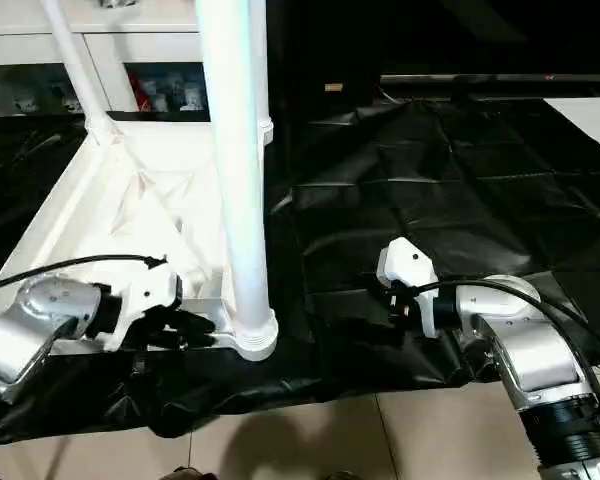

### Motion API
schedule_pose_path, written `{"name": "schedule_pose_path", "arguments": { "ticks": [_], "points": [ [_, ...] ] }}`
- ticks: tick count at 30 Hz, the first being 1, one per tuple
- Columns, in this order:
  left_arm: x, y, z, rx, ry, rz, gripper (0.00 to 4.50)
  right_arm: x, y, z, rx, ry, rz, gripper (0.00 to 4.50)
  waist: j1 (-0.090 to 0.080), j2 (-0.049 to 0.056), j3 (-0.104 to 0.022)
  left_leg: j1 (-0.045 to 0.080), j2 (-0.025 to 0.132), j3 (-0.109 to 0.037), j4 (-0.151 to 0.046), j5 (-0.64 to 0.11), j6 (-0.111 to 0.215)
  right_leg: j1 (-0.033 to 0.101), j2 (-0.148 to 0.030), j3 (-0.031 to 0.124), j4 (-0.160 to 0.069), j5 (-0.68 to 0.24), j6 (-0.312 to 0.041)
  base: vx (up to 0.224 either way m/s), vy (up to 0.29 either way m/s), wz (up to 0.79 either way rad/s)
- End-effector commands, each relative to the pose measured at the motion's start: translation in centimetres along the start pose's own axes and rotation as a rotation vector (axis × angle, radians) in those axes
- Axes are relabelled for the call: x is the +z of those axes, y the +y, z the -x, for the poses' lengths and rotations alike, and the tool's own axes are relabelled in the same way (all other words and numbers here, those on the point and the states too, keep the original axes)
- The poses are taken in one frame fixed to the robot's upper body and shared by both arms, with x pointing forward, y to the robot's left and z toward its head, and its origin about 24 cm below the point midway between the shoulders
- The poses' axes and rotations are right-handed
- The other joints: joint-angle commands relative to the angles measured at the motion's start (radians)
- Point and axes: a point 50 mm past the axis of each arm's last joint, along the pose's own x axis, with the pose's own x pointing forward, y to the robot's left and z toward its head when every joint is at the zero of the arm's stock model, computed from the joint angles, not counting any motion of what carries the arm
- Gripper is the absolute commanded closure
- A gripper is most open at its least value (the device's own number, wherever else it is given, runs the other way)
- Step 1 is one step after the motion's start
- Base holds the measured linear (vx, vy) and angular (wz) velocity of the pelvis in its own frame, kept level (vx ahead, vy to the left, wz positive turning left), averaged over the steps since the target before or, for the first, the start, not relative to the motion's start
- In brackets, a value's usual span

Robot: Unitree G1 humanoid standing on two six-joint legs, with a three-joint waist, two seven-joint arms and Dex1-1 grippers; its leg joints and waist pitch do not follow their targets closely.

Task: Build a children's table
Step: Rotate table base

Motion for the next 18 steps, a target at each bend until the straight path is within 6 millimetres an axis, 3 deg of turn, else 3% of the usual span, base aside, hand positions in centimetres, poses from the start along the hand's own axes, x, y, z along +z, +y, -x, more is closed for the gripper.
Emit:
{"name": "schedule_pose_path", "arguments": {
  "ticks": [1,8,13,18],
  "points": [
    [0.2,0.4,0.1,-0.001,0.025,-0.030,4.18,0.3,0.3,0.1,0.015,-0.007,0.012,0.75,0.004,0.003,-0.075,0.033,0.028,-0.031,-0.074,-0.373,-0.023,0.026,-0.043,0.022,-0.084,-0.346,-0.206,0.000,0.000,0.00],
    [0.0,0.6,-0.2,-0.001,0.050,-0.041,4.49,0.3,0.2,0.0,-0.005,-0.027,0.007,0.75,0.001,0.008,-0.075,0.030,0.028,-0.034,-0.077,-0.378,-0.029,0.028,-0.044,0.021,-0.083,-0.347,-0.207,0.000,0.000,0.00],
    [0.9,1.7,-1.6,0.151,-0.035,0.070,4.49,-0.1,-0.4,-1.1,-0.106,-0.055,-0.048,0.75,-0.002,0.007,-0.075,0.032,0.026,-0.032,-0.071,-0.377,-0.020,0.026,-0.045,0.022,-0.086,-0.359,-0.210,0.000,0.000,0.00],
    [1.5,1.8,-2.8,0.169,-0.103,0.114,4.50,-0.7,-1.4,-2.8,-0.251,-0.082,-0.095,0.75,-0.014,0.007,-0.071,0.020,0.018,-0.039,-0.076,-0.376,-0.026,0.028,-0.042,0.016,-0.092,-0.400,-0.187,0.000,0.000,0.00]
  ]
}}
